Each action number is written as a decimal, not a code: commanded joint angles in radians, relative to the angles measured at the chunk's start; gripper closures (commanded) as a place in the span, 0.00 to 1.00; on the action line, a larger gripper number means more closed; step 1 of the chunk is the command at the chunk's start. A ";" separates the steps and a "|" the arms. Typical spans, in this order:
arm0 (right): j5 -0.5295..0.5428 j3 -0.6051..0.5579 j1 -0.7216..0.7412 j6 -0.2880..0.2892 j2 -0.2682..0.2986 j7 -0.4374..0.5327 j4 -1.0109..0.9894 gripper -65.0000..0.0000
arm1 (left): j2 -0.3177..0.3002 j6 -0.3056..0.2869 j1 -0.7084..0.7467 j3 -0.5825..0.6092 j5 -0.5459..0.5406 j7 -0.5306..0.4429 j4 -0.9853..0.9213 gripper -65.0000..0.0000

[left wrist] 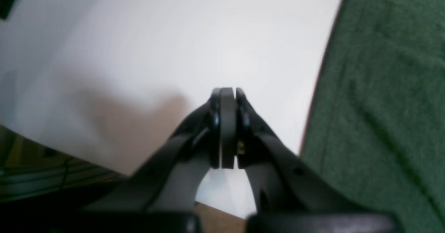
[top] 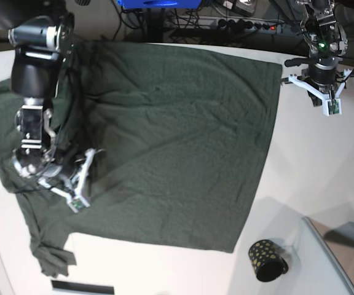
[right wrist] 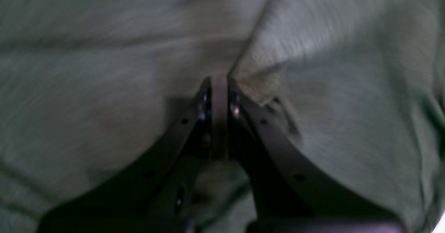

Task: Layout the t-shirt on the table in an organized manner, then fold the t-shirt properly

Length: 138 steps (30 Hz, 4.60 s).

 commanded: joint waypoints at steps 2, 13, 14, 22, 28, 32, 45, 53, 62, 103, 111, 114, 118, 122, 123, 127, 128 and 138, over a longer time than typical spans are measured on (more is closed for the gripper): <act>0.002 -0.065 -0.033 0.001 -0.004 0.010 0.083 1.00 | -0.011 0.005 -0.014 -0.002 -0.002 -0.019 0.016 1.00; 0.002 -0.294 -0.163 0.005 -0.063 0.007 0.245 0.99 | -0.011 0.005 -0.019 -0.002 -0.002 -0.019 0.014 1.00; 0.002 -0.323 -0.174 0.007 -0.063 0.007 0.253 0.98 | -0.011 0.005 -0.019 -0.002 -0.002 -0.021 0.014 1.00; -0.001 -0.365 -0.253 -0.006 0.025 0.007 0.506 0.66 | -0.012 0.005 -0.052 -0.002 -0.002 -0.022 -0.038 1.00; -0.001 -0.142 -0.194 -0.121 0.049 0.007 0.376 0.55 | -0.009 0.005 -0.052 -0.002 -0.002 -0.025 -0.048 1.00; 0.000 -0.119 -0.169 -0.121 0.082 0.007 0.265 0.55 | -0.009 0.005 -0.054 -0.002 -0.002 -0.025 -0.048 1.00; 0.003 -0.119 -0.174 -0.119 0.080 0.007 0.159 0.55 | -0.014 0.005 -0.052 -0.002 -0.002 -0.025 -0.048 1.00; 0.003 -0.118 -0.191 -0.029 0.078 -0.021 0.170 0.98 | -0.014 0.005 -0.052 -0.002 -0.002 -0.025 -0.048 1.00; 0.003 -0.141 -0.370 0.018 0.002 -0.084 0.469 1.00 | -0.015 0.005 -0.063 -0.002 -0.002 -0.025 -0.050 1.00; 0.003 -0.104 -0.168 0.018 0.006 -0.079 0.293 0.34 | -0.026 0.005 -0.120 0.148 0.002 -0.024 -0.056 1.00; 0.003 -0.107 -0.014 0.018 0.006 -0.076 0.064 0.41 | -0.031 0.005 -0.082 0.044 -0.002 -0.025 -0.058 1.00; 0.003 -0.108 0.000 0.018 0.005 -0.049 0.024 0.42 | -0.032 0.005 -0.079 0.024 -0.002 -0.025 -0.058 1.00; 0.003 -0.108 0.006 0.018 -0.003 0.004 -0.039 0.42 | -0.032 0.005 -0.079 0.016 -0.002 -0.025 -0.058 1.00; 0.003 -0.110 0.026 0.018 -0.004 0.011 -0.089 0.51 | -0.032 0.005 -0.079 0.016 -0.002 -0.025 -0.058 1.00; 0.003 -0.110 0.026 0.018 -0.006 0.011 -0.086 0.61 | -0.032 0.005 -0.079 0.016 -0.002 -0.025 -0.058 1.00; 0.003 -0.110 0.023 0.018 -0.006 0.008 -0.074 0.93 | -0.032 0.005 -0.077 0.016 -0.002 -0.025 -0.058 1.00; 0.003 -0.110 0.018 0.018 -0.007 0.007 -0.052 0.96 | -0.032 0.005 -0.077 0.016 -0.001 -0.025 -0.058 1.00; 0.002 -0.200 -0.034 0.018 -0.066 -0.176 0.204 0.96 | -0.032 0.005 -0.080 0.016 0.004 -0.025 -0.058 1.00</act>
